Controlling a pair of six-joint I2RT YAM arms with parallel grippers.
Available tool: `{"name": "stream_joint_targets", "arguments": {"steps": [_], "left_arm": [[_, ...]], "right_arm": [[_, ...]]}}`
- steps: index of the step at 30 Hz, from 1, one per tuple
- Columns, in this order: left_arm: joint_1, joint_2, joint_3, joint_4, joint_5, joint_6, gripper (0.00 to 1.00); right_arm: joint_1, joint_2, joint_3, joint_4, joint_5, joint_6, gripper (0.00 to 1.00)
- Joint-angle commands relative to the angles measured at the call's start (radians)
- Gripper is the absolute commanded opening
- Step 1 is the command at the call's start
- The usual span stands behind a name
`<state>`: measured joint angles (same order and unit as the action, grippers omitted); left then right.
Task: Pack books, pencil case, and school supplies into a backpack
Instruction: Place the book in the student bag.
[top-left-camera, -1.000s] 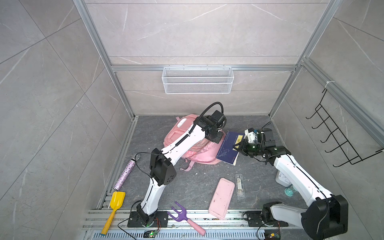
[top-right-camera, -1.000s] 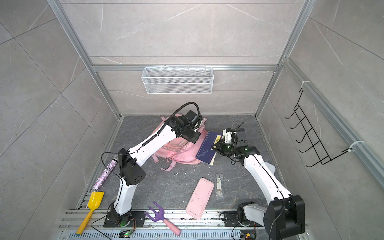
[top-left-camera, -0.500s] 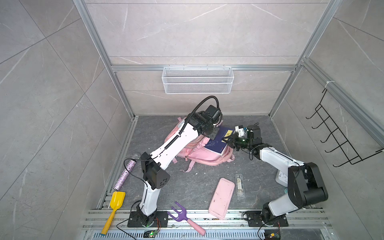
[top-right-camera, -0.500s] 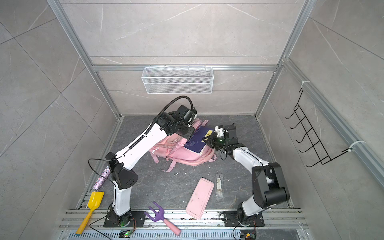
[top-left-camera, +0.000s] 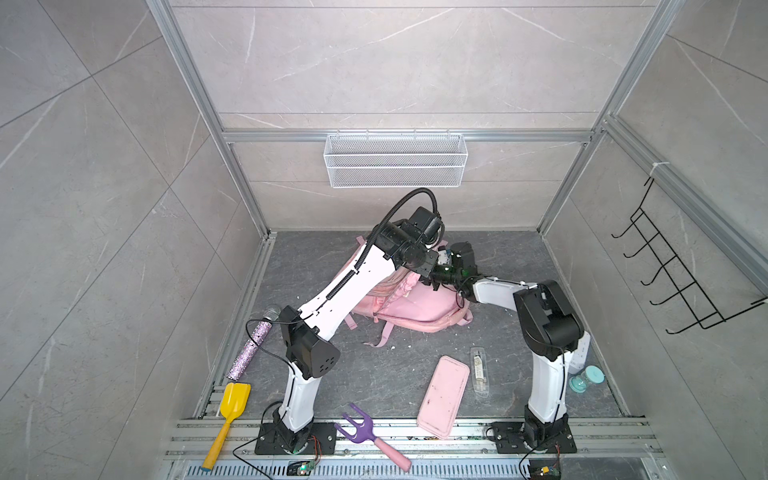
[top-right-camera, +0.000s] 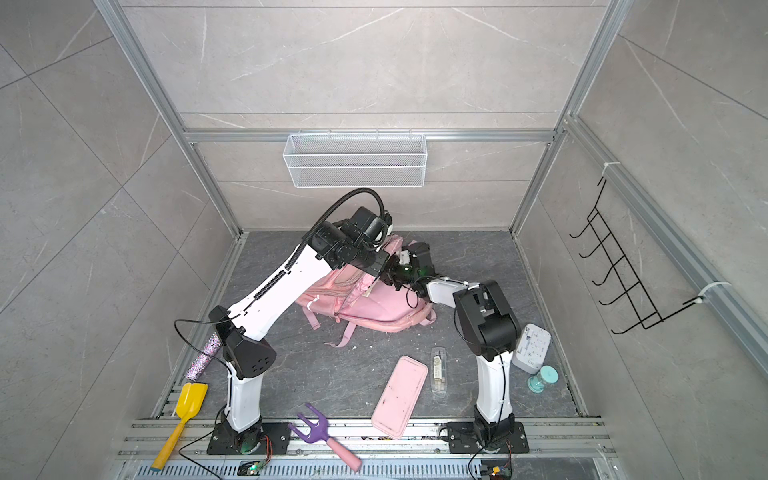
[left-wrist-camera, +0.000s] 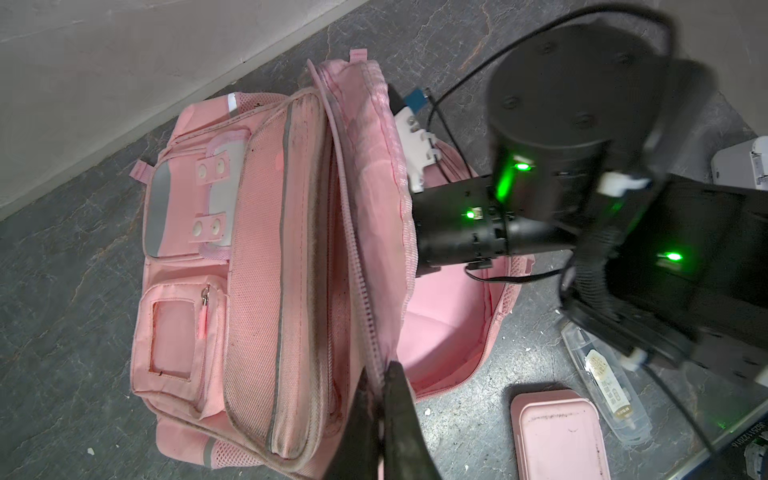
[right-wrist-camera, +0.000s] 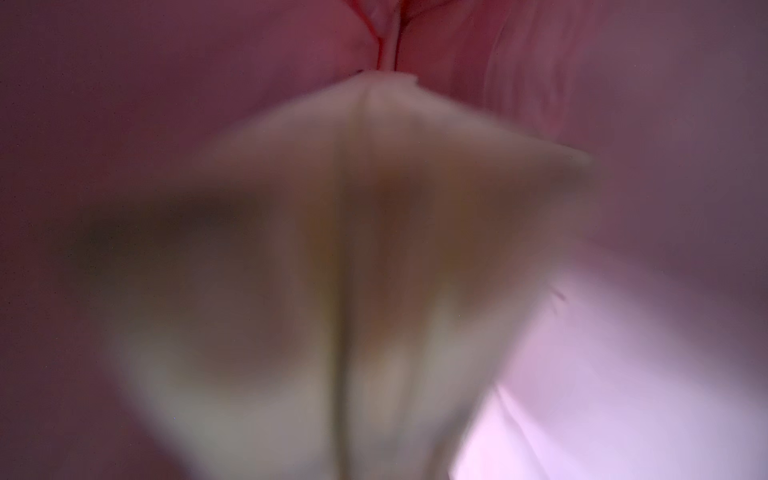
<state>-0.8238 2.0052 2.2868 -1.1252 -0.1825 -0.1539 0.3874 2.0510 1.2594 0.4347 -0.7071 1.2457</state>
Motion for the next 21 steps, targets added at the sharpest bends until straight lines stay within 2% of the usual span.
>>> {"name": "stream_joint_targets", "arguments": {"steps": [1, 5, 6, 10, 14, 16, 21], "left_arm": [[0.001, -0.083, 0.021, 0.056, -0.020, -0.014, 0.00], [0.003, -0.096, -0.014, 0.074, -0.018, -0.022, 0.00], [0.004, -0.101, -0.025, 0.078, -0.019, -0.021, 0.00], [0.009, -0.117, -0.069, 0.096, -0.019, -0.023, 0.00], [0.021, -0.130, -0.101, 0.113, -0.014, -0.023, 0.00], [0.026, -0.130, -0.108, 0.119, -0.008, -0.023, 0.00], [0.028, -0.128, -0.118, 0.122, -0.008, -0.019, 0.00]], "right_arm": [[0.053, 0.070, 0.134, -0.034, 0.014, 0.012, 0.00], [0.072, 0.165, 0.249, -0.069, 0.027, 0.027, 0.00], [0.073, 0.179, 0.266, -0.081, 0.030, 0.030, 0.03], [0.078, 0.180, 0.286, -0.153, 0.033, -0.001, 0.34], [0.076, 0.112, 0.265, -0.312, 0.074, -0.122, 0.59], [0.073, 0.085, 0.268, -0.395, 0.097, -0.172, 0.66], [0.040, 0.025, 0.242, -0.511, 0.122, -0.275, 0.71]]}}
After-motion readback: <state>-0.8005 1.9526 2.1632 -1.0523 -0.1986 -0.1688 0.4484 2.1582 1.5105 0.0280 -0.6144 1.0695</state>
